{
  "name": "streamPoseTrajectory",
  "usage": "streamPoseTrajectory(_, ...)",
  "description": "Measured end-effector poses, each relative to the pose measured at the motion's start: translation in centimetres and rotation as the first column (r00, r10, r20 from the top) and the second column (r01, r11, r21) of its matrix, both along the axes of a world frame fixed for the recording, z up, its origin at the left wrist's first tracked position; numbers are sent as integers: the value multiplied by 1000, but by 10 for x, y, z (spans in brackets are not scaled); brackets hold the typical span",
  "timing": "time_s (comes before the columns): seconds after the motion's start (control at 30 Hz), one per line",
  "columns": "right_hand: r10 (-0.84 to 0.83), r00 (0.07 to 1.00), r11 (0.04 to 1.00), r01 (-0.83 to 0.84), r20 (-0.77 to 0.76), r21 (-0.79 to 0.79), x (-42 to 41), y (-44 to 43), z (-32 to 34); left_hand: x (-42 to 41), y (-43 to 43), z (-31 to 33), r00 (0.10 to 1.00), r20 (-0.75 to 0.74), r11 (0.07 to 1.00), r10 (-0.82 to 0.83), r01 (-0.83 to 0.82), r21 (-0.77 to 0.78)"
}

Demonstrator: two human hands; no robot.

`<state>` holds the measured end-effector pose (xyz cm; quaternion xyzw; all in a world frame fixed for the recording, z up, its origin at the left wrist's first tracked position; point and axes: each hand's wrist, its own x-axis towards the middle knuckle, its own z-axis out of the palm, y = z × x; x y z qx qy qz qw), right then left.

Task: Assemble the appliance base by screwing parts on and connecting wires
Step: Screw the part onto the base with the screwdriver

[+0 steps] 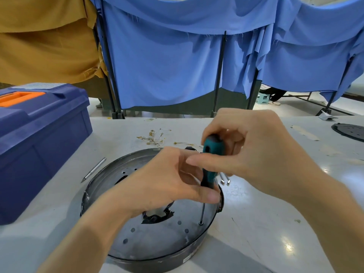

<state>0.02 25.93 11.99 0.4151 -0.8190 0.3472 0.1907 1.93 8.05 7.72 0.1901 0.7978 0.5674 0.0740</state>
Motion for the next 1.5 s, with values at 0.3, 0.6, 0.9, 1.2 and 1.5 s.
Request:
streamPoseTrajectory(0.3,60,995,998,-59,82,-8,-1,4,-2,0,-4,1,995,56,996,-86,85,17)
streamPoseTrajectory(0.6,57,991,998,-55,124,-20,1,-1,-3,0,-8,0,988,99,993,-116,116,11)
streamPoseTrajectory(0.9,-24,999,999,22,40,40,3,-9,-8,2,-6,7,999,33,999,-35,34,42)
streamPoseTrajectory(1.2,-28,1000,998,28,10,56,8,-9,-5,4,-2,7,997,44,997,-63,64,-37)
streamPoseTrajectory(1.5,60,995,998,-62,79,15,8,0,0,3,-5,5,986,88,990,-140,140,-5)
